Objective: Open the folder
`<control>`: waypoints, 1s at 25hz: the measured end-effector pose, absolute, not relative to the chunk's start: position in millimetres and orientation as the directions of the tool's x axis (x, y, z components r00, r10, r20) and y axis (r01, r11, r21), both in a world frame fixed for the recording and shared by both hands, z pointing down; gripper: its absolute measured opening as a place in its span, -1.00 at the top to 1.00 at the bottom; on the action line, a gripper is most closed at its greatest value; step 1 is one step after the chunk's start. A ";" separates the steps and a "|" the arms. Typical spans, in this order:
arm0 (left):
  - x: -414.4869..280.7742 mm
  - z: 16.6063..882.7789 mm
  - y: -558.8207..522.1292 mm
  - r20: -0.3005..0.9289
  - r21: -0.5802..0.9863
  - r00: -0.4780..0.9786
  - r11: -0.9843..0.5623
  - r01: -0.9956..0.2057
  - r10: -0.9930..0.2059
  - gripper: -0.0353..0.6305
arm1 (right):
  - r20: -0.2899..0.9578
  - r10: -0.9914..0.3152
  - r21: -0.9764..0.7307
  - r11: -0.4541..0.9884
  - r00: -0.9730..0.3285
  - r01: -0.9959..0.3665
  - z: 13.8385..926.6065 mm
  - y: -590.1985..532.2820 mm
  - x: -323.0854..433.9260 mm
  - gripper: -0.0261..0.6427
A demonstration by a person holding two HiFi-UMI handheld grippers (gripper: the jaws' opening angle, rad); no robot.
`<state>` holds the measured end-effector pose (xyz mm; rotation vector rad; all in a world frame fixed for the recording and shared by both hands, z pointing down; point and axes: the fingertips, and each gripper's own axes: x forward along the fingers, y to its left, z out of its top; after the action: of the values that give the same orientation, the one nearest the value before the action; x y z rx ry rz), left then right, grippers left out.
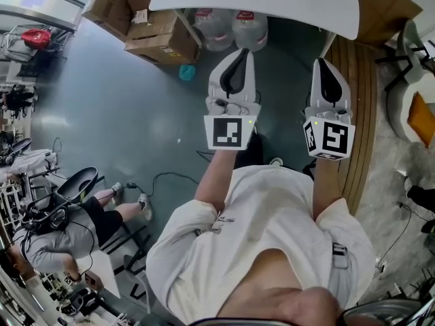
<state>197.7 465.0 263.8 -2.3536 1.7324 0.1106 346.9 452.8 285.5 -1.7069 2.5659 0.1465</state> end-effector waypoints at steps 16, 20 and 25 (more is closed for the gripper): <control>93.7 256.0 335.7 -0.203 -0.109 0.314 -0.297 -0.949 -0.928 0.89 | -0.085 -0.921 0.094 0.373 -0.381 -0.923 275.6 325.0 237.8 0.92; 67.1 253.7 313.6 -0.204 -0.122 0.313 -0.293 -0.948 -0.928 0.89 | -0.089 -0.918 0.102 0.378 -0.387 -0.920 271.4 300.3 209.0 0.92; 38.8 255.0 292.4 -0.211 -0.110 0.306 -0.288 -0.951 -0.928 0.89 | -0.100 -0.916 0.118 0.378 -0.389 -0.918 267.4 278.0 178.8 0.92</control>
<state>38.8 292.4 255.0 -2.3575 1.7271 0.1559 178.8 278.0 267.4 -1.7258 2.5922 0.2408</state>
